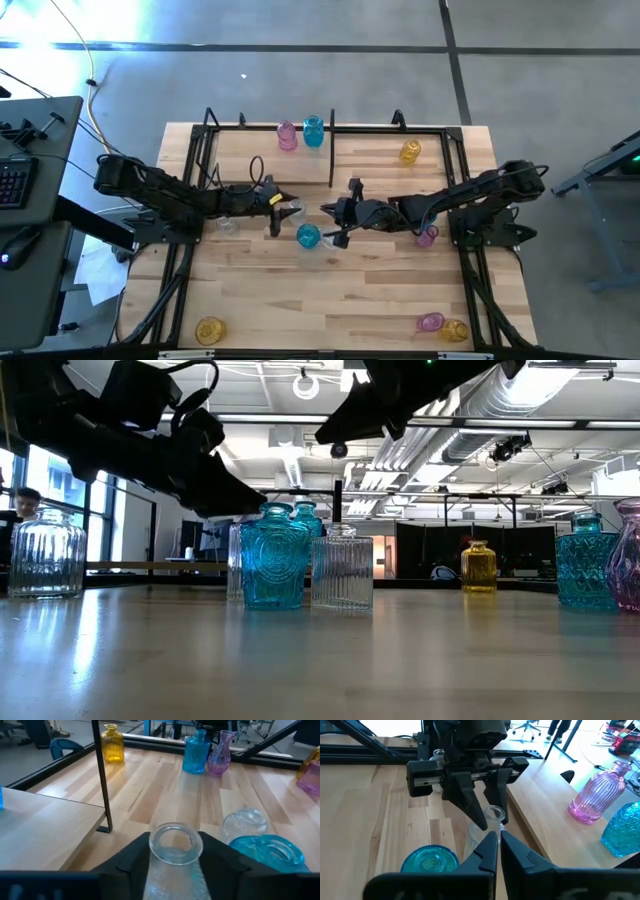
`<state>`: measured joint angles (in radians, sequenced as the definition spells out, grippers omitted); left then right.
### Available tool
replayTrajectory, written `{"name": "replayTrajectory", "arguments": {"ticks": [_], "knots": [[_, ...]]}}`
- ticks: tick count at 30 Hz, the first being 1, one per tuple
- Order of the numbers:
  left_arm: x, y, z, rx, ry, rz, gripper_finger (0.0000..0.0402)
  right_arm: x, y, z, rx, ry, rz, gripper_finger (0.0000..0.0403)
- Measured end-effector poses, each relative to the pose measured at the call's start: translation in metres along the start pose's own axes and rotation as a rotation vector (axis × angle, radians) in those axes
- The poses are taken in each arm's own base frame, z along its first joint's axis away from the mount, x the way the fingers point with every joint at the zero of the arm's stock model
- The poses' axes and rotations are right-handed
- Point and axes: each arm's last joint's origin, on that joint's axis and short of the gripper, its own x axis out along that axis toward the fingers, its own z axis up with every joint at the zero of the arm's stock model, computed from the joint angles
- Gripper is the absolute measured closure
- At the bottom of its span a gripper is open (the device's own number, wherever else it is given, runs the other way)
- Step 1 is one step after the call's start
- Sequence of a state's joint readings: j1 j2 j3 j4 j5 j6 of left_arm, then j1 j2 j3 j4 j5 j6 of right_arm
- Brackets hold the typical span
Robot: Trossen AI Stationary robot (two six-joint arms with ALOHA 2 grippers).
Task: Sort vases onto shelf
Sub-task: Put the top right transparent flower vase on the shelf
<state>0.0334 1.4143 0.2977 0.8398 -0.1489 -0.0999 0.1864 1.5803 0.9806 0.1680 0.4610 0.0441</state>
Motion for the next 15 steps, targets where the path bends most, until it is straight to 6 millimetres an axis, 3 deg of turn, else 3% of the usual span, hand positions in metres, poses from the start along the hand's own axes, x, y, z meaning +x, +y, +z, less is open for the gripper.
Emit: {"name": "replayTrajectory", "arguments": {"ticks": [2,9,15], "knots": [[0.000,0.000,0.000,0.003,-0.002,0.011,0.0293,0.000,0.000,0.000,0.000,0.000,0.000,0.0400],[-0.006,0.002,0.009,-0.036,-0.043,0.075,0.0294,0.000,0.000,0.000,-0.001,0.002,0.000,0.0400],[-0.028,0.007,0.028,-0.046,-0.085,0.187,0.0294,0.000,0.000,-0.001,-0.003,0.006,0.000,0.0400]]}}
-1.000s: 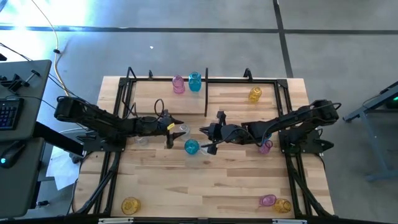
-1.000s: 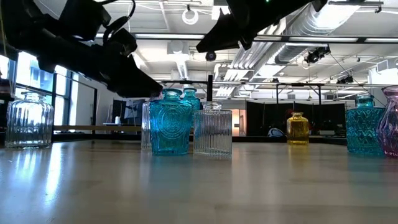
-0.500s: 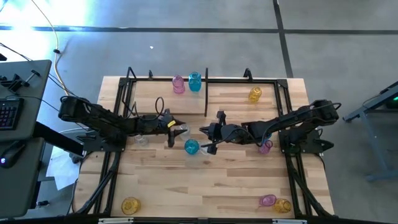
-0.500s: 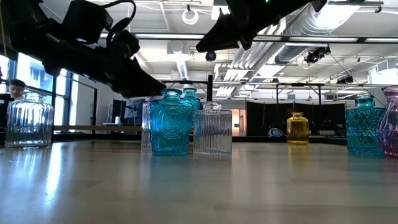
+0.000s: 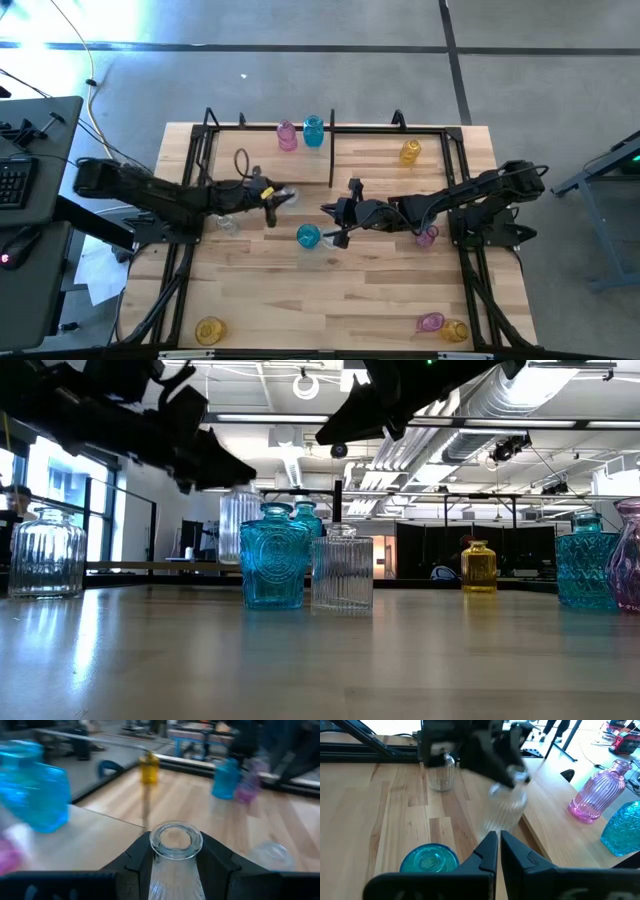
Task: Sort vases onto shelf
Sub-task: Put the top right transparent flower vase on the shelf
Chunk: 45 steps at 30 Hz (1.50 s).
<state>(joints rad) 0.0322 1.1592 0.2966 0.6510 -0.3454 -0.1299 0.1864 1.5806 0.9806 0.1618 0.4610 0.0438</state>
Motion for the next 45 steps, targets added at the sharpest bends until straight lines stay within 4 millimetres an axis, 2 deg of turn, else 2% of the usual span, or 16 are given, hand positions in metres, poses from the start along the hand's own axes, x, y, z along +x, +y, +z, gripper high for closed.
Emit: {"name": "replayTrajectory", "arguments": {"ticks": [7,11,15,24,36,45], "knots": [[-0.030,0.019,0.022,-0.018,-0.065,0.265,0.0294,0.000,0.000,0.000,-0.001,0.002,0.000,0.0400],[-0.036,0.036,0.025,-0.027,-0.066,0.410,0.0294,0.000,0.000,0.000,0.000,0.000,0.000,0.0400],[-0.033,0.056,0.025,-0.040,-0.052,0.512,0.0294,0.000,0.000,0.000,0.000,0.000,0.000,0.0400],[-0.021,0.090,0.023,-0.044,-0.046,0.623,0.0294,0.000,0.000,0.000,0.000,0.000,0.000,0.0400],[-0.001,0.113,0.012,-0.070,-0.053,0.654,0.0294,0.000,0.000,0.000,0.001,-0.001,0.000,0.0401],[0.006,0.125,0.005,-0.071,-0.040,0.699,0.0294,0.000,0.000,0.000,0.001,-0.001,0.000,0.0401]]}}
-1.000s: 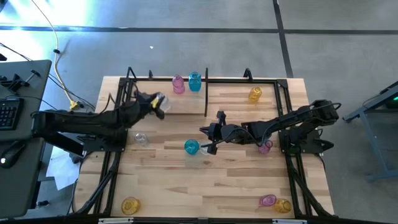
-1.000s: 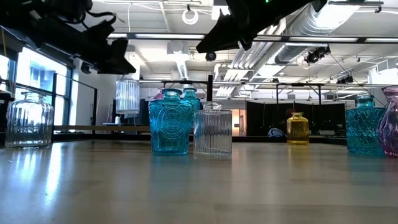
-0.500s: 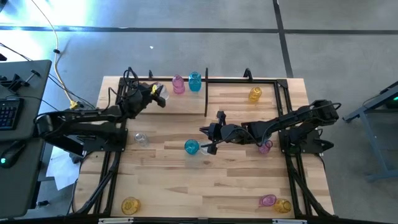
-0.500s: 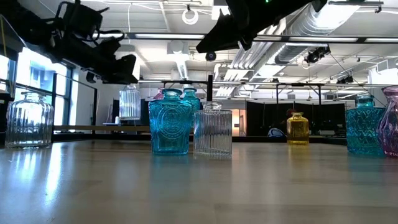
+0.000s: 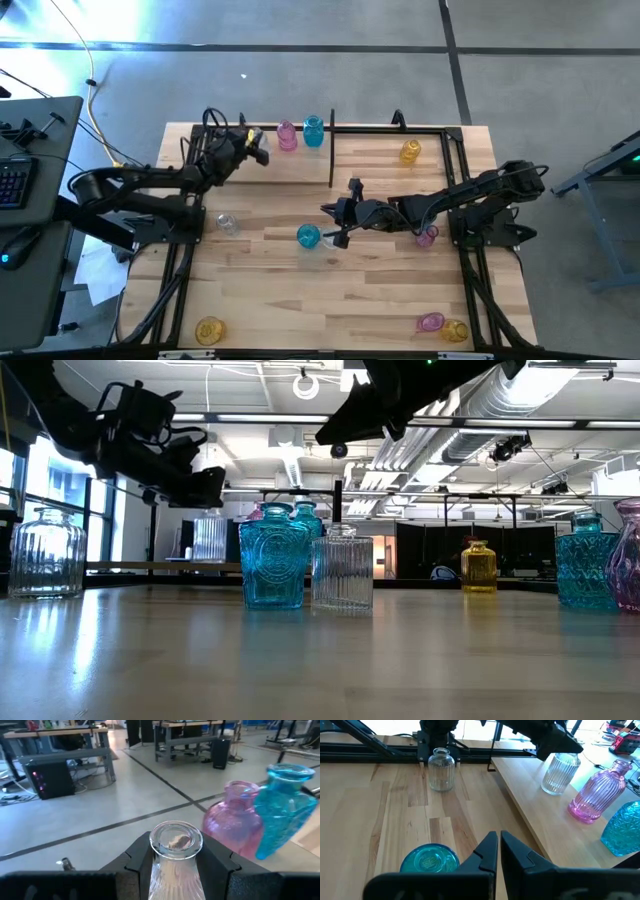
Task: Sort vases onto shelf
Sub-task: Put the top right transparent flower vase on the shelf
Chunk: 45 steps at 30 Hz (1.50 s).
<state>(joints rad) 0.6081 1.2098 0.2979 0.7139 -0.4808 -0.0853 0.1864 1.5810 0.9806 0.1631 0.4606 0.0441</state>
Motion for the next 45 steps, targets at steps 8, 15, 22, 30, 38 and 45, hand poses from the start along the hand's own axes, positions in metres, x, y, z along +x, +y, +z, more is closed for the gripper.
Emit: {"name": "replayTrajectory", "arguments": {"ticks": [8,15,22,30,38,45], "knots": [[0.006,-0.001,-0.001,-0.005,-0.011,-0.015,0.0294,0.000,0.000,0.000,0.000,0.000,0.000,0.0401],[0.015,-0.003,0.003,0.006,-0.002,-0.001,0.0294,0.000,0.000,0.000,0.000,0.000,0.000,0.0401],[0.021,0.000,0.001,0.016,0.001,0.040,0.0294,0.000,0.000,0.000,0.000,0.000,0.000,0.0401],[0.024,0.003,0.001,-0.005,0.000,0.039,0.0294,0.000,0.000,0.000,0.000,0.000,0.000,0.0401],[0.024,0.003,0.001,-0.012,-0.002,0.024,0.0294,0.000,0.000,0.000,0.000,0.000,0.000,0.0401],[0.024,0.002,-0.001,-0.006,0.007,0.003,0.0230,0.000,0.000,0.000,0.000,0.000,0.000,0.0401]]}}
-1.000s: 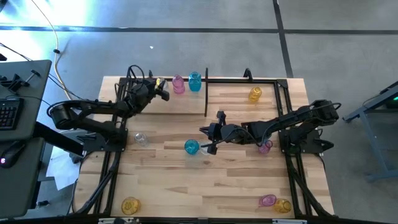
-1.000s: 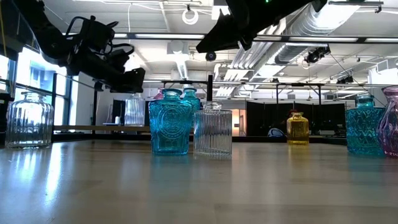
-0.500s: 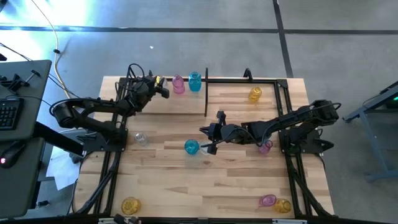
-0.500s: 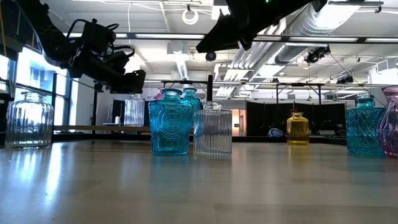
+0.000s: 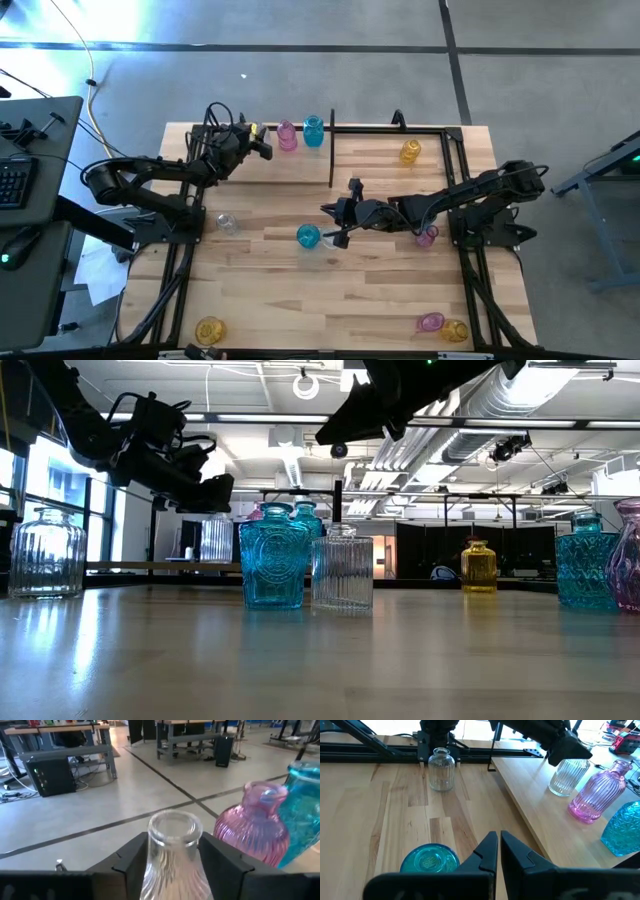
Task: Sort vases onto shelf
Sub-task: Put the top right transparent flower vase on the shelf, then put the bottom right yellow flower vase on the shelf
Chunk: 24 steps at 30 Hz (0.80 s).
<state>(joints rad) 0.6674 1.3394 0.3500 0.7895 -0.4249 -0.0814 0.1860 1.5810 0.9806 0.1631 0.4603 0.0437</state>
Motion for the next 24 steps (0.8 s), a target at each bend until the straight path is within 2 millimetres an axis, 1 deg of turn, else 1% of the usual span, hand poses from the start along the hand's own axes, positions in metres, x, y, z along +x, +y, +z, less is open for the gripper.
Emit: {"name": "replayTrajectory", "arguments": {"ticks": [3,7,14,19,24], "knots": [[0.000,0.000,0.001,0.012,-0.007,-0.001,0.0219,0.000,0.000,0.000,0.000,0.000,0.000,0.0401],[-0.001,0.000,0.002,0.017,-0.018,-0.001,0.0218,0.000,0.000,0.000,0.000,0.000,0.000,0.0401],[-0.008,0.002,0.014,0.018,-0.053,-0.010,0.0215,0.000,0.000,0.000,-0.001,0.001,0.000,0.0401],[-0.021,0.002,0.022,0.043,-0.046,-0.028,0.0214,0.000,0.000,0.000,-0.001,0.001,0.000,0.0401],[-0.042,-0.003,0.029,0.122,-0.026,-0.087,0.0214,0.000,0.000,0.000,-0.001,0.001,0.000,0.0401]]}}
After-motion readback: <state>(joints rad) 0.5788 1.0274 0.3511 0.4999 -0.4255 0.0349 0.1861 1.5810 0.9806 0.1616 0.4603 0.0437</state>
